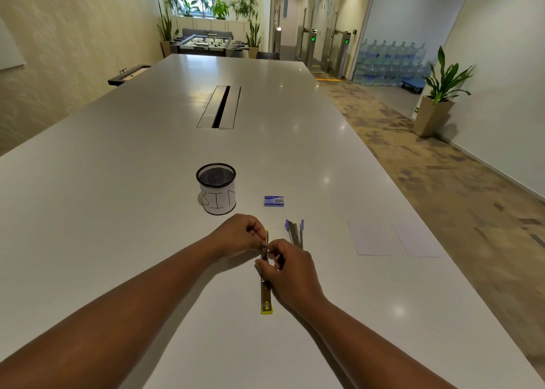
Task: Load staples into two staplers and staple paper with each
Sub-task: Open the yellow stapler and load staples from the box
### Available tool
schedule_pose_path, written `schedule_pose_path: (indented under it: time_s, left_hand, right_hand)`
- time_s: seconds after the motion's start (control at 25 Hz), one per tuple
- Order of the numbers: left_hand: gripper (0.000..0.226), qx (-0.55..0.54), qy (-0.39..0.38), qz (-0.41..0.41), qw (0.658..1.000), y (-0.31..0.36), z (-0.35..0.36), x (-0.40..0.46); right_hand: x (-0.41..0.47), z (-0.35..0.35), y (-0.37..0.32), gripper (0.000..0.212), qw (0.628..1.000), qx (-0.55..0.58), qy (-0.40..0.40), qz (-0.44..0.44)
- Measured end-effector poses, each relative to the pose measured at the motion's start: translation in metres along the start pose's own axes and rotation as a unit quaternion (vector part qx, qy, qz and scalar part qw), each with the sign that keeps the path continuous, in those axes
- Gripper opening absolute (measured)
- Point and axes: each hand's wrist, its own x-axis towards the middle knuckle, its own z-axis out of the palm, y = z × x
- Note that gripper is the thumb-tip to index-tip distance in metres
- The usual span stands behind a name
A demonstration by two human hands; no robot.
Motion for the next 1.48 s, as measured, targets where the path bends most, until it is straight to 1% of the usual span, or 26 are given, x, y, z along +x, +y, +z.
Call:
schedule_pose_path:
  time_s: [0.12,0.2,0.28,0.36,0.48,0.6,0.84,1.0,1.08,1.2,1.32,1.48]
  left_hand:
    - [0.039,-0.040,-0.028,-0.040,0.998,0.000,-0.002,0.001]
    - [0.042,-0.031,-0.040,-0.062,0.997,0.001,-0.004,0.005]
    - [0.036,-0.015,-0.040,-0.070,0.997,0.003,-0.004,0.007]
    - [0.028,-0.008,-0.024,-0.075,0.997,0.006,-0.002,0.008]
    - [0.018,-0.014,0.008,-0.088,0.996,0.007,0.002,0.008]
    - [0.013,-0.024,0.025,-0.097,0.995,0.008,0.005,0.010]
    - [0.008,-0.045,0.044,-0.115,0.991,0.013,0.008,0.011]
    - [0.007,-0.046,0.078,-0.121,0.989,0.013,0.010,0.013]
    - [0.009,-0.043,0.085,-0.115,0.989,0.011,0.012,0.014]
    - [0.008,-0.048,0.085,-0.108,0.989,0.008,0.012,0.014]
    - [0.008,-0.045,0.084,-0.105,0.990,0.005,0.012,0.014]
    - [0.006,-0.039,0.093,-0.093,0.990,0.002,0.014,0.011]
  right_hand:
    - [-0.001,0.000,0.000,0.017,1.000,-0.001,-0.001,-0.001]
    - [0.000,0.001,0.000,0.017,1.000,-0.003,-0.002,0.001]
    - [0.000,0.002,0.001,0.018,1.000,-0.003,-0.003,0.005]
    - [0.000,0.003,0.002,0.019,1.000,-0.003,-0.001,0.006]
    - [0.000,0.002,0.003,0.020,1.000,-0.002,-0.002,0.008]
    - [0.000,0.003,0.003,0.021,1.000,0.001,-0.002,0.013]
    - [0.000,0.004,0.003,0.025,1.000,0.004,-0.007,0.024]
    - [-0.001,0.003,0.002,0.030,1.000,-0.001,-0.011,0.029]
    - [-0.002,0.003,0.001,0.029,1.000,-0.010,-0.011,0.019]
    - [-0.002,0.003,0.000,0.020,0.999,-0.033,-0.007,-0.012]
    - [-0.002,0.004,-0.001,0.015,0.997,-0.064,-0.008,-0.035]
    - [-0.001,0.007,-0.003,0.022,0.995,-0.090,-0.016,-0.045]
